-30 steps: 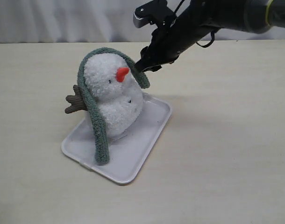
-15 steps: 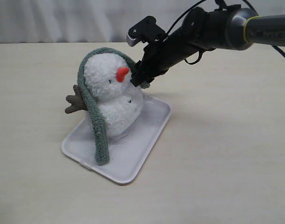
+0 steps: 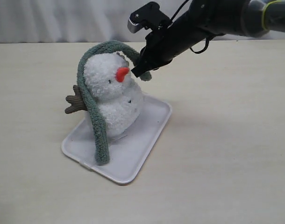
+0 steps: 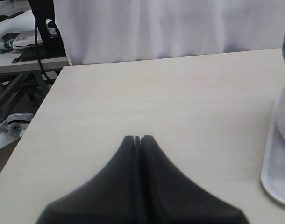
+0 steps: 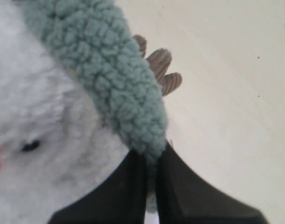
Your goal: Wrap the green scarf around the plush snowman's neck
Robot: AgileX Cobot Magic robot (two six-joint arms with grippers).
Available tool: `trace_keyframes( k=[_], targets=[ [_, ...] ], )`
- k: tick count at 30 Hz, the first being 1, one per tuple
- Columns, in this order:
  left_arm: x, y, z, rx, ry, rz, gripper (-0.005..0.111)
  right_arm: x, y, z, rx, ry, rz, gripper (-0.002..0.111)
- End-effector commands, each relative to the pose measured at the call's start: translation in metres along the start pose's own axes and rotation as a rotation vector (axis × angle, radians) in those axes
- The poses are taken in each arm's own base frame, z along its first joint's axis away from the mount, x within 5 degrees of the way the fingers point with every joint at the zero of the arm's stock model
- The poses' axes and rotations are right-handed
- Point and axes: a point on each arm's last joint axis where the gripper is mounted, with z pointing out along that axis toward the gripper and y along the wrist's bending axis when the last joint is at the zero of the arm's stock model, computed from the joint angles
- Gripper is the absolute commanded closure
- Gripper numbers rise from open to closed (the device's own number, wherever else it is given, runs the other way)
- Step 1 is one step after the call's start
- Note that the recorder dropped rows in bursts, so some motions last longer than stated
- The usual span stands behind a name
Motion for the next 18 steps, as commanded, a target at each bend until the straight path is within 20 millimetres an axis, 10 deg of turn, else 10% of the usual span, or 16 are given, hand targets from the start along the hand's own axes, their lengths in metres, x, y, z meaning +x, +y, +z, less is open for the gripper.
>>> trace_keyframes(
  k=[1,8,18],
  targets=[
    [0.0,0.0,0.0,0.007,-0.012,-0.002,0.107,0.013,0.001,-0.012,-0.001,0.167,0.036,0.104],
    [0.0,0.0,0.0,0.007,-0.012,-0.002,0.107,0.041,0.001,-0.003,-0.006,0.433,0.134,0.104],
    [0.0,0.0,0.0,0.007,-0.01,-0.002,0.107,0.044,0.009,0.021,-0.141,0.382,0.168,0.104]
  ],
)
